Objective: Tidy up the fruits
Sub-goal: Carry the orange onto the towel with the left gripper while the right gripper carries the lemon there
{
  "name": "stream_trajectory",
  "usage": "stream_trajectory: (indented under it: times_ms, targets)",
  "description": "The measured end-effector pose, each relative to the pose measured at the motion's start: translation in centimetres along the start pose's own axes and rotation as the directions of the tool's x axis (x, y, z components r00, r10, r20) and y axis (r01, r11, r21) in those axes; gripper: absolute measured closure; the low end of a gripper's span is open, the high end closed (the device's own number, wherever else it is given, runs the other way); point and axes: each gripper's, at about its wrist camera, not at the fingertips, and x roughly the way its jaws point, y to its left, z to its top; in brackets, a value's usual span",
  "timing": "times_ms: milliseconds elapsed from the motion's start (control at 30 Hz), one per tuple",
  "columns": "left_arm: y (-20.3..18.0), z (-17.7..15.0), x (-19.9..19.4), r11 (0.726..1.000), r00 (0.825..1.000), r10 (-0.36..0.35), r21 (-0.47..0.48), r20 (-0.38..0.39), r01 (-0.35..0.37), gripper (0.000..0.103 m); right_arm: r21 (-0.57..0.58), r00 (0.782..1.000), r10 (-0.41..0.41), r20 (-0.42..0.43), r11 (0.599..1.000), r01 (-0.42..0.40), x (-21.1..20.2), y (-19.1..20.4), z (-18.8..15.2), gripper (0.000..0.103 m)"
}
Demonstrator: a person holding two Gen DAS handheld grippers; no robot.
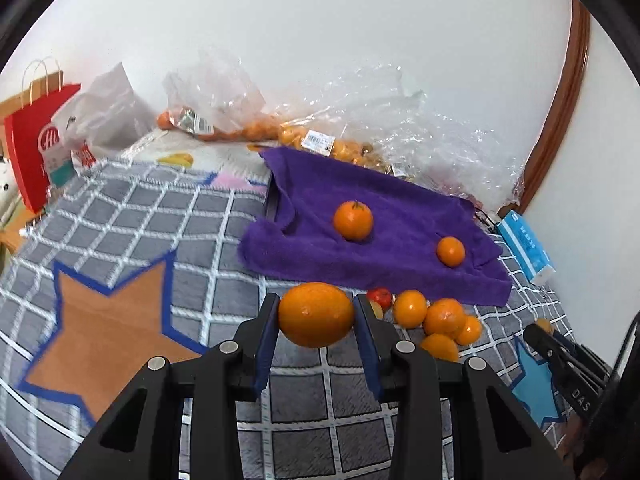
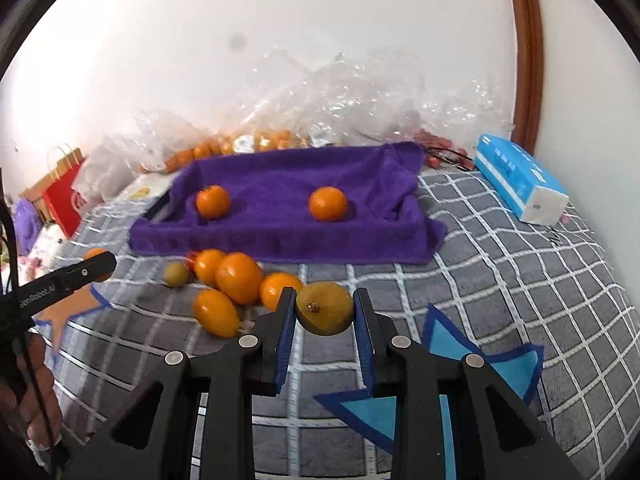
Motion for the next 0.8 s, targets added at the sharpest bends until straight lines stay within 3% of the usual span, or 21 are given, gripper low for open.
stream_trajectory:
  times_ms: [100,267,467,633,800]
  targets:
    - [-0.2,2.0,-0.9,1.0,1.0,-0.007,0.01,0.001,0.007,0.068,-0.031,0.999,-0.031,0.014,0.999,0.031,-0.2,0.7,1.7,0.075]
    - [-1.0,5.4,-1.5,0.999,1.0,-0.001,0.038,0.018,0.001,0.068,-0.025,0.999,-0.001,0.037,1.0,0.002,0.5,0.7,4.4,0.074]
    - [-1.9,9.0,0.5,0.999,0.999,-0.017,0.047,0.035,0.015,0.068,0.018,0.998,-0.006,0.063,1.0,0.005,2.4,0.1,7.4,0.074]
    - [-2.3,9.8,3.9,0.998,0.998,-0.043,0.055,0.039,0.041,0.068,0.046,0.997,-0.018,0.077,0.999,0.015,4.8,-0.4,8.9,0.074]
    - [-2.0,8.1,6.7,0.993,0.995,-0.093,0.072,0.042,0.09,0.068,0.087,0.998,-0.009,0.063,0.996,0.004,7.9,-1.2,8.0,0.074]
